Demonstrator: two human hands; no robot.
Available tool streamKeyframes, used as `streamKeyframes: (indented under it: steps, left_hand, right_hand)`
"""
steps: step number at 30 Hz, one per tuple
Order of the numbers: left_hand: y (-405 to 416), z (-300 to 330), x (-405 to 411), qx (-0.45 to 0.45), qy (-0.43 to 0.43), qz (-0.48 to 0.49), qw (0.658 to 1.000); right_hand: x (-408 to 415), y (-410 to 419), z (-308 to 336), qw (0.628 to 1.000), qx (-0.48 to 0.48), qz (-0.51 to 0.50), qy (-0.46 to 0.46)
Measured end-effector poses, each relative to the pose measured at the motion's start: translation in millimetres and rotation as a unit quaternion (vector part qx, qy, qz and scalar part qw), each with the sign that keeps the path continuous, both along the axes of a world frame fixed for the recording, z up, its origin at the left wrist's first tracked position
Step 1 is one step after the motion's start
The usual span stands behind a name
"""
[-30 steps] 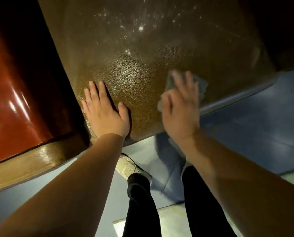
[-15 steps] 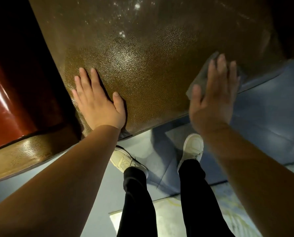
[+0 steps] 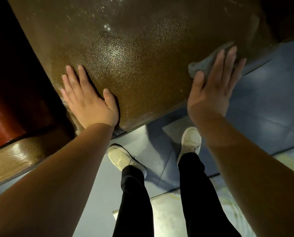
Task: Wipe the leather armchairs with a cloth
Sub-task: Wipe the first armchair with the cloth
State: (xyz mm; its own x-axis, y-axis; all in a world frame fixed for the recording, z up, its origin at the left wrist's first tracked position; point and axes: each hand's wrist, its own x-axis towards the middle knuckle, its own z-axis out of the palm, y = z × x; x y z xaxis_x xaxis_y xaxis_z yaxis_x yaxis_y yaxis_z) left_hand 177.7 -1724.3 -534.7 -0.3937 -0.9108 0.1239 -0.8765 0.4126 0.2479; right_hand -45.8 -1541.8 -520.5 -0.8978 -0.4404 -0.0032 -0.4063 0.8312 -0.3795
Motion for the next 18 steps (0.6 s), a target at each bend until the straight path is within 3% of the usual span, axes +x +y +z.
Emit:
streamKeyframes:
  steps: [2, 5, 9, 10, 12, 15, 18]
  left_hand:
    - [1.4, 2.4, -0.8, 0.007, 0.002, 0.000, 1.000]
    - [1.2, 6.0, 2.1, 0.020, -0.004, 0.002, 1.000]
    - [0.0, 17.9, -0.3, 0.039, -0.025, 0.010, 0.999]
    - [0.6, 21.4, -3.3, 0.051, -0.028, 0.010, 0.998]
    - [2.4, 27.7, -8.8, 0.080, -0.040, 0.011, 0.996]
    - [5.4, 37.4, -15.3, 0.113, -0.079, 0.036, 0.990]
    - [14.9, 44.3, -55.8, 0.151, -0.048, 0.122, 0.980]
  right_hand:
    - [34.7, -4.2, 1.3, 0.998, 0.013, 0.067, -0.002]
    - [107.1, 9.9, 0.4, 0.959, 0.072, 0.275, -0.014]
    - [73.6, 26.9, -5.9, 0.904, 0.096, 0.416, 0.037]
    - [50.1, 29.9, -6.7, 0.901, 0.107, 0.414, 0.066]
    - [-2.8, 36.5, -4.1, 0.932, 0.140, 0.325, 0.078]
    - [-54.7, 31.2, 16.6, 0.985, 0.122, 0.119, -0.025]
    - [-40.1, 7.7, 30.6, 0.987, 0.113, 0.108, -0.033]
